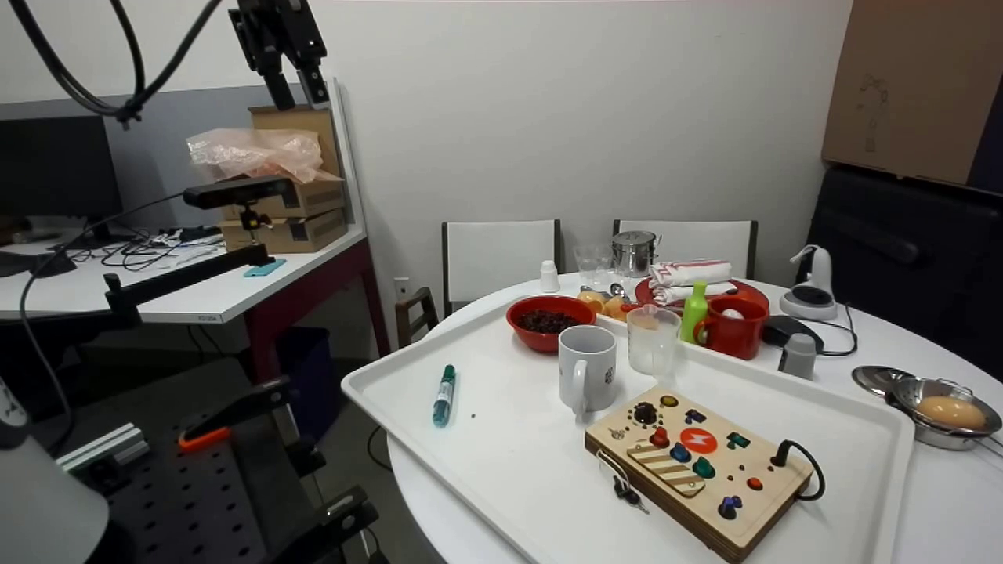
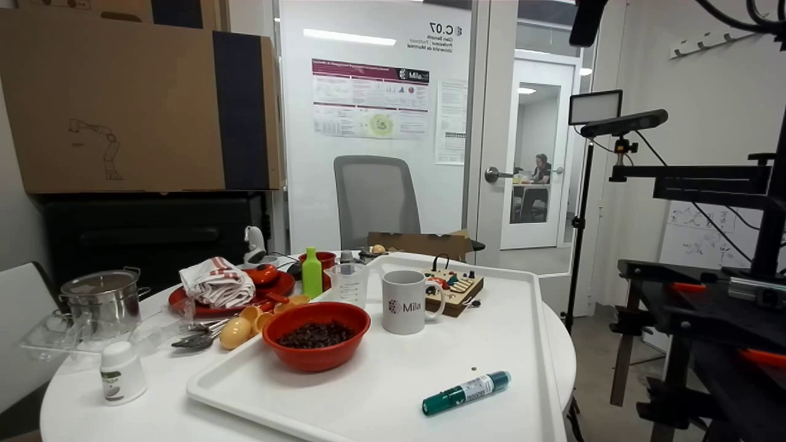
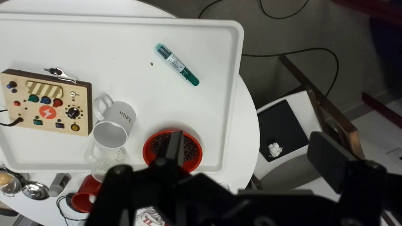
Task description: Pick the marker and put it in the cup
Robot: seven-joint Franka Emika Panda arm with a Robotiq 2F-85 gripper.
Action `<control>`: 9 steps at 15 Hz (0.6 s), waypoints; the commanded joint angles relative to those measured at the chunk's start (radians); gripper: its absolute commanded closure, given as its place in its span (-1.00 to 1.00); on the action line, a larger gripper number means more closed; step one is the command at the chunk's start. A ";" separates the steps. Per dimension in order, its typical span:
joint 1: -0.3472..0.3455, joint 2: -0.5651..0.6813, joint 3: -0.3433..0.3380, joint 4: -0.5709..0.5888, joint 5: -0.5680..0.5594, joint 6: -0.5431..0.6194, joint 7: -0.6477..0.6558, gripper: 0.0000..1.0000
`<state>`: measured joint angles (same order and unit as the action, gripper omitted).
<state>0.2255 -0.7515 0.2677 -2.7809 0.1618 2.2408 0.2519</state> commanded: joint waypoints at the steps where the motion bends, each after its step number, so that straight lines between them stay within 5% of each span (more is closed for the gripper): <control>1: 0.018 0.033 -0.035 0.002 -0.057 -0.026 -0.136 -1.00; 9: -0.013 0.398 -0.047 0.152 -0.267 -0.002 -0.380 -1.00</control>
<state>0.2189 -0.5412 0.2394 -2.7325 -0.0383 2.2361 -0.0446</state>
